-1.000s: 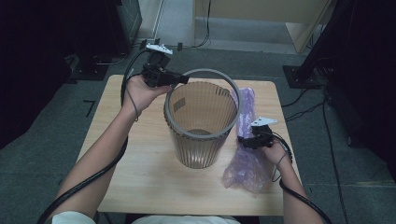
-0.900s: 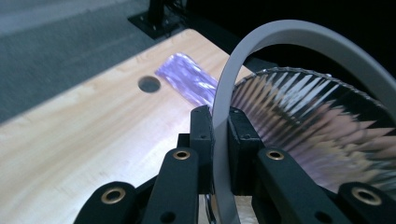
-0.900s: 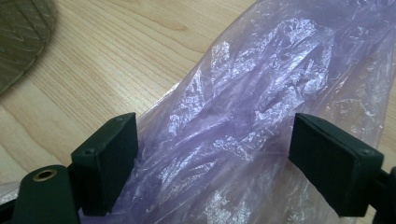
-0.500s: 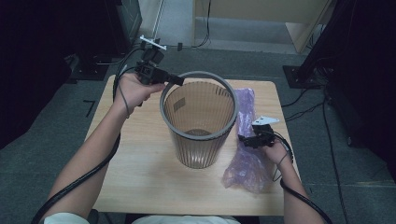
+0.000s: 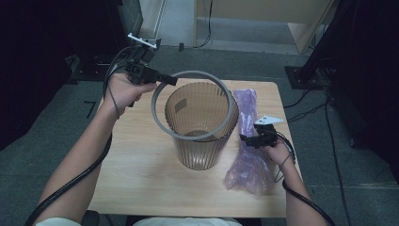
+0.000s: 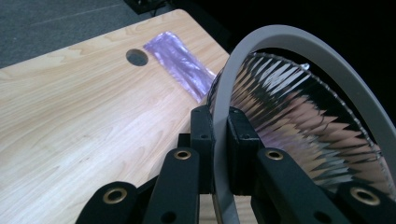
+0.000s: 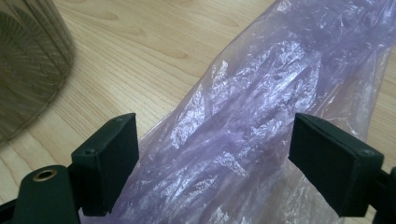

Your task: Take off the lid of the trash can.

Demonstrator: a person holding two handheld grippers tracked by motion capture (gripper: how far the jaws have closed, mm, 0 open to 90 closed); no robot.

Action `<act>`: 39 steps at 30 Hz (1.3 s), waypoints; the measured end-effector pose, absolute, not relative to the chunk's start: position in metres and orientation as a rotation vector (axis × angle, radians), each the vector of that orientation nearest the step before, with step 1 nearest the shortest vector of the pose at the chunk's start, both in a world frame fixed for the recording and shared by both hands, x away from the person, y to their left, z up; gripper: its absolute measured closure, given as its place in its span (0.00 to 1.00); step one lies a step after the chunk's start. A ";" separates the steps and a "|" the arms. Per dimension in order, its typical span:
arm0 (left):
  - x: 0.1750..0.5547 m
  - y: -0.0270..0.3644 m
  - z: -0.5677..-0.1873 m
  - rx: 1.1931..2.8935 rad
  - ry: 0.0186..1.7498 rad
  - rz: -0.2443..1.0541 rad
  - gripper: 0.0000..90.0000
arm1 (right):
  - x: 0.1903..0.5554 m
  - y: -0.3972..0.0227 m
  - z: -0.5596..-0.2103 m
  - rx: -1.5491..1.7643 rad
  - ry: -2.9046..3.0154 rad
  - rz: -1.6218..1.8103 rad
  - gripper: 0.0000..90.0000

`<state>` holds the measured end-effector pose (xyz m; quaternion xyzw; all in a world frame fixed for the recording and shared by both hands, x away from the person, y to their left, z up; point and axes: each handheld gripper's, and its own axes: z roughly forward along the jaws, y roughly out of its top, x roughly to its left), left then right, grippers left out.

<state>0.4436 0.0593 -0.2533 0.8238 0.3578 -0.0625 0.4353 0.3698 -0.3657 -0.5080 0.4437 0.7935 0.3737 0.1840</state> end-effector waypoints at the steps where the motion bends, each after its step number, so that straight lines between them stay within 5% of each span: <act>1: 0.444 0.061 -0.253 2.050 0.891 -0.155 0.92 | 0.370 -0.366 -0.507 1.254 2.234 1.057 0.18; 39: 0.433 0.123 -0.256 2.032 0.963 -0.153 0.92 | 0.371 -0.366 -0.509 1.264 2.249 1.035 0.17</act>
